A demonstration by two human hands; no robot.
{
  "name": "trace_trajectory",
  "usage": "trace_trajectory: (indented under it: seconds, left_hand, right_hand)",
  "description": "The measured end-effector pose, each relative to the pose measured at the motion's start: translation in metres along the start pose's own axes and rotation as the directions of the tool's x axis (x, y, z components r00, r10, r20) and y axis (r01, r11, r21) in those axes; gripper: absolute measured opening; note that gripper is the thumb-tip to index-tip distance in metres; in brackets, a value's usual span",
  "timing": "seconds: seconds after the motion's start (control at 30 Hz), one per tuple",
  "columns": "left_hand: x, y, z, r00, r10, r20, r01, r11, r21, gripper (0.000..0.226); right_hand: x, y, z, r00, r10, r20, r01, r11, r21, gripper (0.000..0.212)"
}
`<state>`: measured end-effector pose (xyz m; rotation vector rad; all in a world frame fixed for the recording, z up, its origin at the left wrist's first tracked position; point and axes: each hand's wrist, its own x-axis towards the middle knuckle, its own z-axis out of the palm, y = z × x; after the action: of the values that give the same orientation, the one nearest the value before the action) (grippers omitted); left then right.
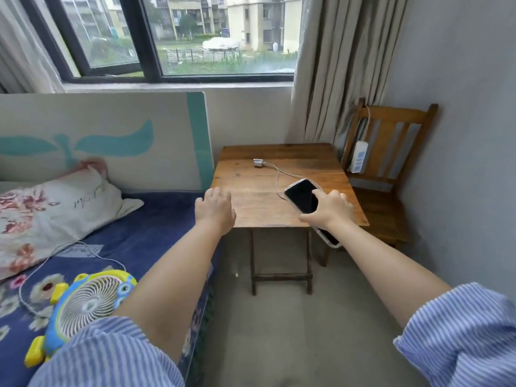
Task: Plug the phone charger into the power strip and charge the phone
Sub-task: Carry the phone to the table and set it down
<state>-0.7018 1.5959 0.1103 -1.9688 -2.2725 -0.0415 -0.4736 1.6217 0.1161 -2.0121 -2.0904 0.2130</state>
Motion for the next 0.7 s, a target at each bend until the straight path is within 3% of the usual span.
trace_trajectory:
  seconds: [0.33,0.7]
  left_hand:
    - [0.189,-0.022,0.071,0.988,-0.087,0.126,0.089,0.996,-0.006,0.033]
    - [0.332,-0.077,0.19,0.935,-0.085,0.345,0.117,0.99,-0.073,0.031]
  right_hand:
    - [0.214,-0.055,0.074,0.984,-0.029,0.175,0.024,0.999,0.03,0.065]
    - [0.367,-0.125,0.2,0.946,0.044,0.321,-0.045,0.999,-0.002,0.06]
